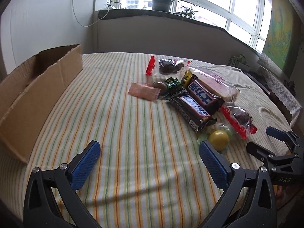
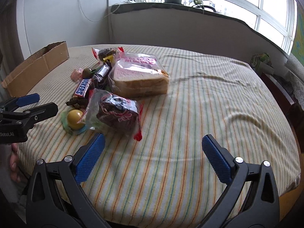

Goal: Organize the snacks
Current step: 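Move both tools toward the snack pile on the bed, then grasp the red-trimmed bag of dark candy with the right tool while the left tool grasps the yellow ball candy, then carry the candy bag with the right tool while the left tool carries the yellow candy to the box, then open the right tool over the box while the left tool releases the yellow candy inside, then move both open tools back to the snack pile, then grasp the Snickers bar with the left tool while the right tool grasps the green wrapped candy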

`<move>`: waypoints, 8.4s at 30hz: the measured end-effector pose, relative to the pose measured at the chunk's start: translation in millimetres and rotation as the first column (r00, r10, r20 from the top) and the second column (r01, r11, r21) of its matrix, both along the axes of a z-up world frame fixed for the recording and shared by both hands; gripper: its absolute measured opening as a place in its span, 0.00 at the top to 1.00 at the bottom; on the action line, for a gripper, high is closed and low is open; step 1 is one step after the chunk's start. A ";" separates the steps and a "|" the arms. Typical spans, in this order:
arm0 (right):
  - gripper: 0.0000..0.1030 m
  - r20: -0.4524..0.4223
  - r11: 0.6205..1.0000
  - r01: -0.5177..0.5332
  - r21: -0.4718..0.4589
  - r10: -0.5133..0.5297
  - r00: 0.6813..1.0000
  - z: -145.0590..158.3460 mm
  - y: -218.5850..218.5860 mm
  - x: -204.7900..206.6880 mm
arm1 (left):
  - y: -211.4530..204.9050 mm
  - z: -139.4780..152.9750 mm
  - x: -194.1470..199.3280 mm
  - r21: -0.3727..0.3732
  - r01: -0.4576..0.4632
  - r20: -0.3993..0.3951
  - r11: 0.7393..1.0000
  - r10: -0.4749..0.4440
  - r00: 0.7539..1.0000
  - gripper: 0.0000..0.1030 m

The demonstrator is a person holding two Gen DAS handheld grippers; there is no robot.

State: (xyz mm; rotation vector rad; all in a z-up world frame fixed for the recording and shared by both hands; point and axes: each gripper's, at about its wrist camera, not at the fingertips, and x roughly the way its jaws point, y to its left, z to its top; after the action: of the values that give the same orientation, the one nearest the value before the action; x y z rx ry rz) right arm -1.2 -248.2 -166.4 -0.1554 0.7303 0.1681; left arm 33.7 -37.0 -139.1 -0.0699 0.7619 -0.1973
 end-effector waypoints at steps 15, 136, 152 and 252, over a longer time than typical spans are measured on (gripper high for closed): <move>0.15 -0.130 0.748 -0.642 -0.168 0.629 0.767 14.6 22.8 43.4 | -60.8 9.8 -5.6 0.047 0.432 0.002 0.901 -0.432 0.902 0.18; 0.24 0.043 0.815 -0.568 0.112 0.567 0.822 70.1 316.1 65.1 | 263.8 63.5 -51.1 -0.179 -0.341 0.208 0.923 0.374 0.904 0.28; 0.20 0.099 0.845 -0.510 0.162 0.501 0.860 78.7 253.3 44.0 | 218.4 81.9 -51.4 -0.086 -0.332 0.251 0.939 0.343 0.905 0.22; 0.73 0.005 0.980 -0.193 0.056 0.193 0.981 -10.4 36.1 16.5 | -30.5 -13.1 23.9 -0.070 0.256 -0.035 0.964 -0.259 0.965 0.62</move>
State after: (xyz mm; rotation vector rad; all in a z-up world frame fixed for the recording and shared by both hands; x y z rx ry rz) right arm 15.3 -212.1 -176.8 -0.1721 0.7097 0.3735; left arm 57.6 -67.5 -152.2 -0.0364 0.8072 -0.4700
